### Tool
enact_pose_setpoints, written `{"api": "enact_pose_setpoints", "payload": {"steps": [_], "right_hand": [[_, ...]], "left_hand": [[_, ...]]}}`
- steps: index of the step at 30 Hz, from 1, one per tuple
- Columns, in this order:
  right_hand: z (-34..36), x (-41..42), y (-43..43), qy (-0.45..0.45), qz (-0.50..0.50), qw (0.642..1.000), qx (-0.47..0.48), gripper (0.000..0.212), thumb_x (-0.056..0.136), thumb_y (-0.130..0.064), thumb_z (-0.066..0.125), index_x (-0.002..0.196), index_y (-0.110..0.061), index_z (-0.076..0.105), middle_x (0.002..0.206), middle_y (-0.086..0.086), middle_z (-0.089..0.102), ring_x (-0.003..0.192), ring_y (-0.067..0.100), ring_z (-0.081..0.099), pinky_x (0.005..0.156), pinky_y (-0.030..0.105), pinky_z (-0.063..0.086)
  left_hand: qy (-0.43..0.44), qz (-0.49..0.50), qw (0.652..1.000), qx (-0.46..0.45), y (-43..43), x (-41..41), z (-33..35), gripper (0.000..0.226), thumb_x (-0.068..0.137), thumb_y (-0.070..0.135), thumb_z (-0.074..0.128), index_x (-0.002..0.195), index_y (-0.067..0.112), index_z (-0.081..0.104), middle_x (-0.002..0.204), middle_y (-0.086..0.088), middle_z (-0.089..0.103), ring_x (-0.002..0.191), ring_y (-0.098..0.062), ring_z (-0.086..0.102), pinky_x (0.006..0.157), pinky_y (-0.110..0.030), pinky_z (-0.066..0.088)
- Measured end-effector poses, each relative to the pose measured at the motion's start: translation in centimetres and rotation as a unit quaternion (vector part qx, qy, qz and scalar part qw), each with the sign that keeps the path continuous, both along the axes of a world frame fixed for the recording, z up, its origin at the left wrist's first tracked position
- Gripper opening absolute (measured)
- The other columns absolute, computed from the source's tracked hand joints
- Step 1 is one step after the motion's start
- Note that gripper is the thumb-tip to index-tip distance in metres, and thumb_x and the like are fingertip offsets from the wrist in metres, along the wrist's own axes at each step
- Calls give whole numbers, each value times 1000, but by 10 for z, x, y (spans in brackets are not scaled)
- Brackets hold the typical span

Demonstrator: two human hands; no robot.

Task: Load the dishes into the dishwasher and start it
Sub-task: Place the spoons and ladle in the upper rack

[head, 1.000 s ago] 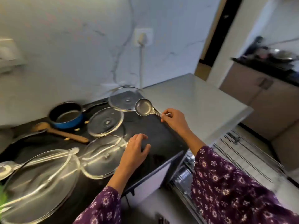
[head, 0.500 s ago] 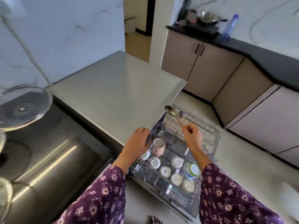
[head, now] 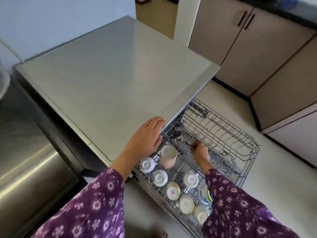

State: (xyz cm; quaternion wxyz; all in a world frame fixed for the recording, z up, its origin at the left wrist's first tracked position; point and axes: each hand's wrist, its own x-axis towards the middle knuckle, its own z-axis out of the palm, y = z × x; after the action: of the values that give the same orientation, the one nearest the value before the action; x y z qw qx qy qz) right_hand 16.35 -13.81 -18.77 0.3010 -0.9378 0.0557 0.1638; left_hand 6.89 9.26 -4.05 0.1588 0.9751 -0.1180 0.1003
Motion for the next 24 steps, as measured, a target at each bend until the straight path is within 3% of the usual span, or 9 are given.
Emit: {"api": "enact_pose_setpoints", "payload": {"steps": [3, 7, 11, 14, 16, 21, 24], "right_hand": [[-32, 15, 14, 1, 34, 999, -5, 11, 90, -1, 51, 92, -7, 60, 86, 6, 61, 59, 8, 51, 50, 14, 39], [-64, 29, 29, -9, 41, 999, 6, 10, 89, 0, 53, 91, -4, 61, 89, 10, 65, 67, 16, 56, 61, 19, 45], [-82, 33, 32, -2, 61, 998, -20, 9, 93, -8, 52, 94, -5, 61, 90, 9, 66, 67, 15, 58, 62, 20, 49], [-89, 27, 28, 13, 85, 994, -70, 22, 91, -27, 60, 105, -9, 60, 97, 10, 65, 78, 19, 63, 69, 25, 55], [-86, 22, 26, 7, 97, 991, -89, 29, 88, -29, 63, 109, -9, 60, 102, 10, 64, 86, 20, 63, 74, 27, 55], [-64, 11, 25, -27, 30, 999, -12, 25, 86, -11, 64, 111, -9, 61, 107, 8, 66, 68, 9, 57, 53, 10, 39], [-26, 0, 27, -76, 17, 997, 3, 18, 92, -14, 57, 107, -9, 63, 98, 8, 69, 58, 6, 58, 46, 12, 39]], "left_hand": [[-9, 10, 1000, -10, 0, -2, -3, 38, 88, 13, 55, 126, 7, 52, 127, -6, 54, 118, -19, 50, 102, -29, 40], [1, 19, 999, -27, 2, -1, -3, 37, 87, 12, 57, 124, 11, 52, 126, -3, 53, 119, -16, 49, 100, -27, 40], [3, 19, 999, -37, 2, 0, -4, 37, 87, 11, 57, 124, 10, 53, 126, -3, 53, 119, -16, 47, 100, -24, 36], [2, 19, 999, -37, 2, 1, -5, 37, 86, 11, 56, 124, 10, 53, 126, -3, 53, 119, -15, 47, 98, -22, 34], [0, 19, 999, -38, 2, 1, -5, 37, 87, 11, 56, 124, 10, 53, 126, -3, 53, 119, -15, 47, 97, -22, 36], [-8, 17, 999, -36, 2, -1, -5, 36, 88, 13, 54, 124, 12, 52, 128, -1, 52, 119, -15, 47, 97, -23, 39], [-11, 20, 999, -43, 2, -3, -2, 33, 87, 14, 55, 120, 11, 54, 123, -2, 55, 114, -15, 50, 96, -23, 41]]}}
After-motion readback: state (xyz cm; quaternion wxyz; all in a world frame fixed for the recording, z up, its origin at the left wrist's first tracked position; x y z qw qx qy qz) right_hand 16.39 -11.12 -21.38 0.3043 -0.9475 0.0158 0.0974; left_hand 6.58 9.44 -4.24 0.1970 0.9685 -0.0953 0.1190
